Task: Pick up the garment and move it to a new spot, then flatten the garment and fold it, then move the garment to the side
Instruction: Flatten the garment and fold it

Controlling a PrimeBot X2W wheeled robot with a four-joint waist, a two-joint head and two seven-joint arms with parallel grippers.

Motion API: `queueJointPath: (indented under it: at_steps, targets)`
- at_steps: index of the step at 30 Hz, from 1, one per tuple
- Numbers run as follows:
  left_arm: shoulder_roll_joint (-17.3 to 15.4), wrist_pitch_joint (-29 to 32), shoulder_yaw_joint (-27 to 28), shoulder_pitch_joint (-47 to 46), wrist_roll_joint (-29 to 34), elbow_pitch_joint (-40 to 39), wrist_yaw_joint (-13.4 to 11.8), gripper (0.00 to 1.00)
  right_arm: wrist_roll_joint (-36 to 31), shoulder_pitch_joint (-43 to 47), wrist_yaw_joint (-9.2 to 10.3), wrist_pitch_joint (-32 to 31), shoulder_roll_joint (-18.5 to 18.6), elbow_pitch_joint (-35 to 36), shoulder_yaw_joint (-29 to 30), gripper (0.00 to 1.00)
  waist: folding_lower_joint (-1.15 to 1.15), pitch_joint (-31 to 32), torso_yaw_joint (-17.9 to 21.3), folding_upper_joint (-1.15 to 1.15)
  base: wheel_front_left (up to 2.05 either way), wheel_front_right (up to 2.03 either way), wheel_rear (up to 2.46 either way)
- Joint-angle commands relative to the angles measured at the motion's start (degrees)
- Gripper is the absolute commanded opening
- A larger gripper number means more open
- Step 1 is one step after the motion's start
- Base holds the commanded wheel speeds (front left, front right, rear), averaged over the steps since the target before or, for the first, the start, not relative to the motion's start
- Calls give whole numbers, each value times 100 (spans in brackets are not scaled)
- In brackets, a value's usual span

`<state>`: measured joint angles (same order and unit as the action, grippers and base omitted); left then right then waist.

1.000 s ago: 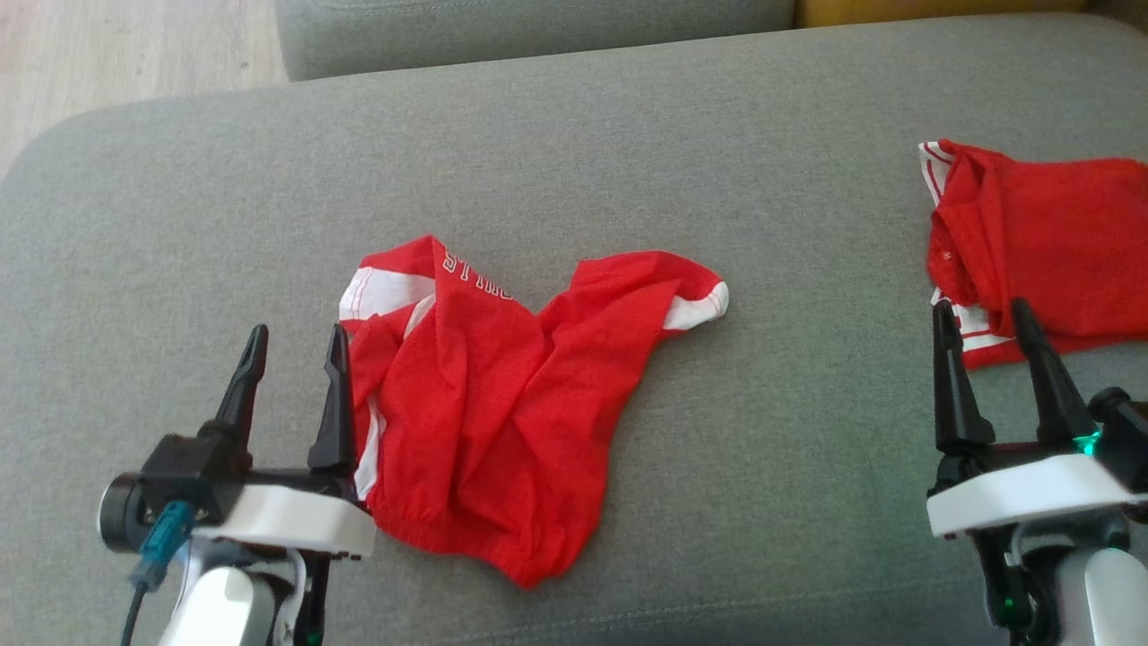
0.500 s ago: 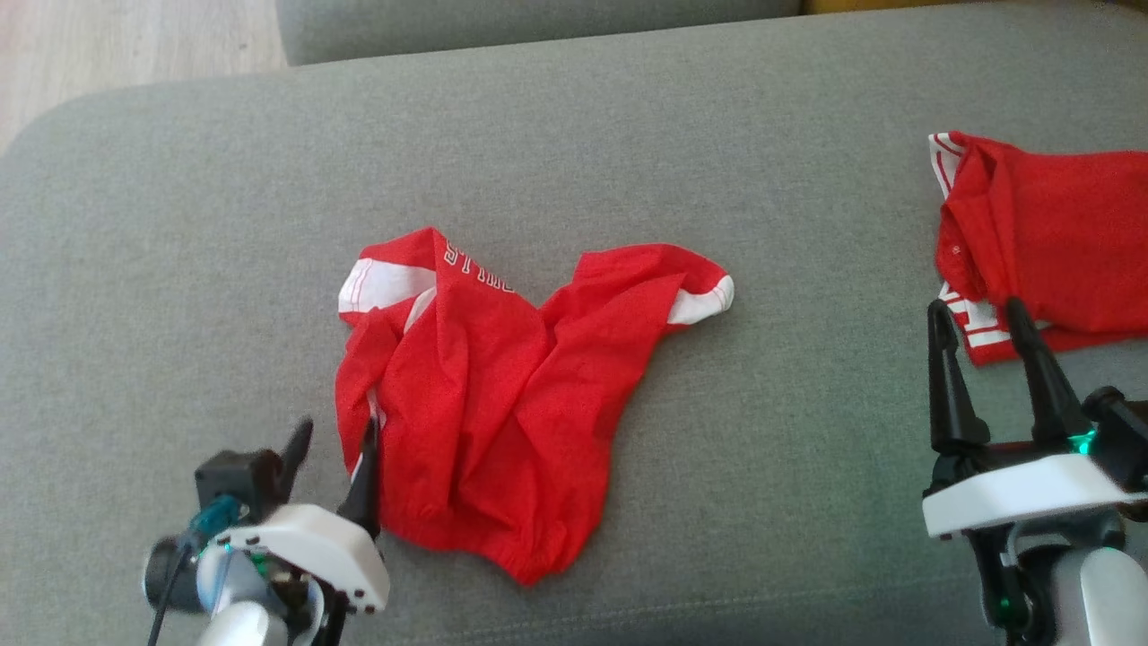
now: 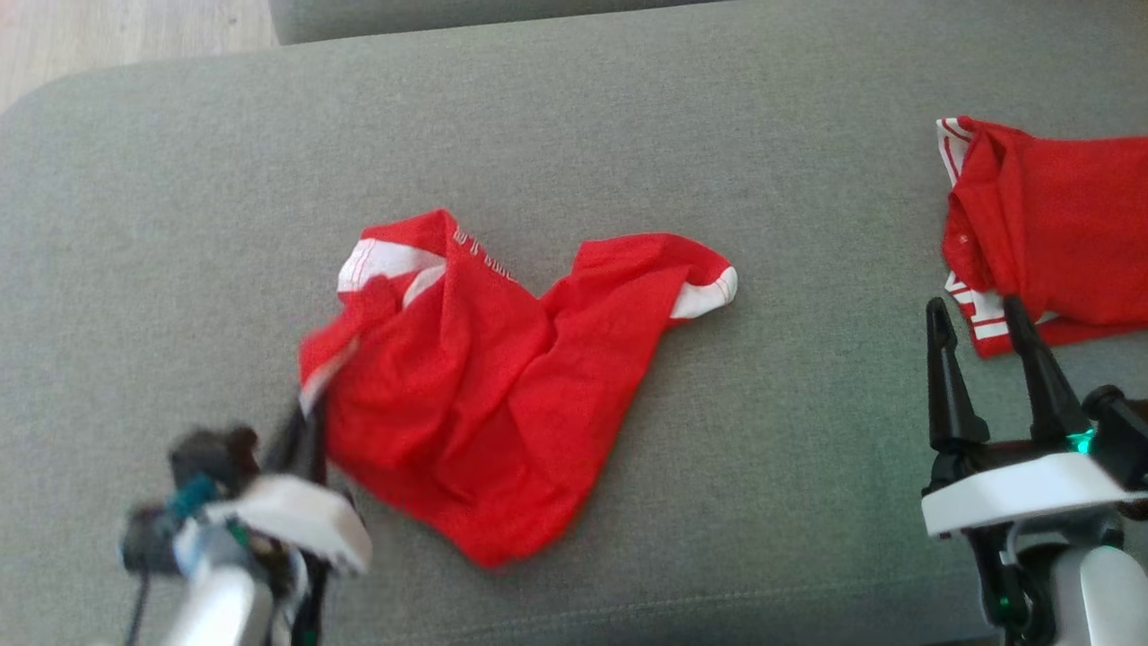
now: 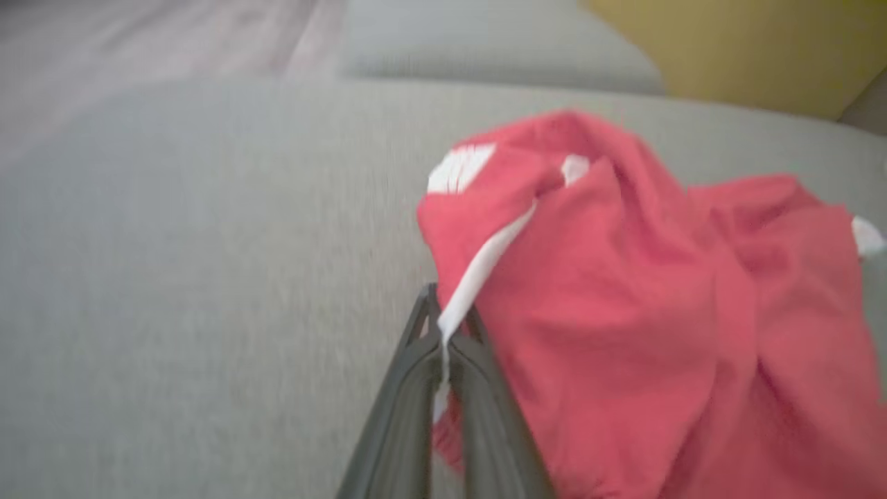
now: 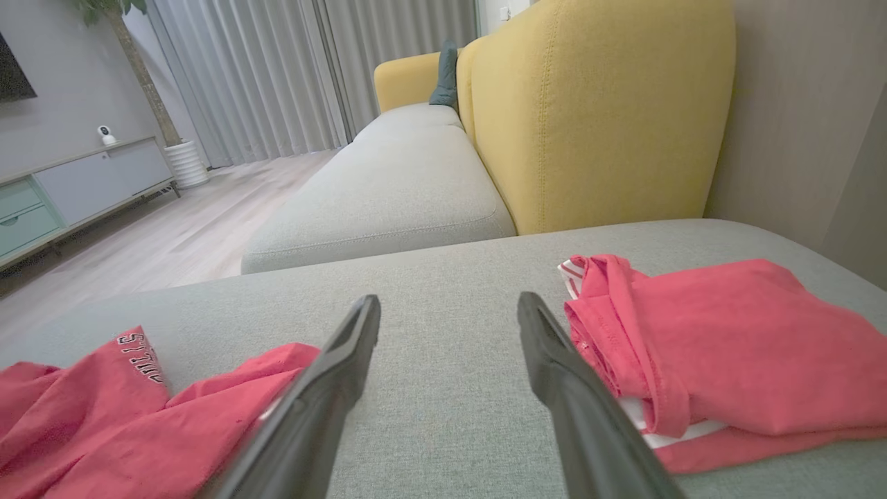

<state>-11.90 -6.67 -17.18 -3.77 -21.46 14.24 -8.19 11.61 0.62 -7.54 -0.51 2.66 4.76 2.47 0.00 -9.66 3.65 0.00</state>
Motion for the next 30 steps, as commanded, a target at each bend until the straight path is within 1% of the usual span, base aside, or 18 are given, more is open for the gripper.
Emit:
queueJointPath:
  at_steps: [1,6,9,12,15,18,21,23,25,30]
  targets:
    - [-173,-138,290,-425,94,-293,-48,0,29,-191,5,37,27,190,-109,100,0,-12,-6,0,0,0,0]
    - [-311,-411,305,-960,348,-859,-75,0,58,-227,5,50,25,162,-133,100,0,-31,28,0,0,0,0]
    - [-299,-468,128,-1232,487,-1274,24,0,74,-245,5,62,24,157,-141,100,0,-41,75,0,0,0,0]
    - [-165,-413,-297,-1416,642,-1675,207,0,78,-243,5,75,23,168,-113,100,0,-71,117,0,0,0,0]
    - [80,-293,-903,-1483,714,-1862,498,0,91,-240,5,89,23,181,-89,100,0,-134,139,0,0,0,0]
    - [318,-149,-1453,-1426,699,-1691,765,0,114,-265,5,111,22,185,-92,100,0,-218,151,0,0,0,0]
    - [432,-93,-1741,-1305,651,-1340,891,0,134,-313,5,127,22,176,-107,100,0,-288,164,0,0,0,0]
    - [431,-123,-1752,-1186,569,-1046,886,0,147,-349,5,148,22,158,-106,100,0,-326,161,0,0,0,0]
    - [398,-161,-1662,-1105,488,-918,837,0,149,-353,5,159,22,149,-93,100,0,-346,133,0,0,0,0]
    - [258,-228,-1326,-923,305,-699,627,0,146,-353,5,165,22,113,-90,100,0,-341,83,0,0,0,0]
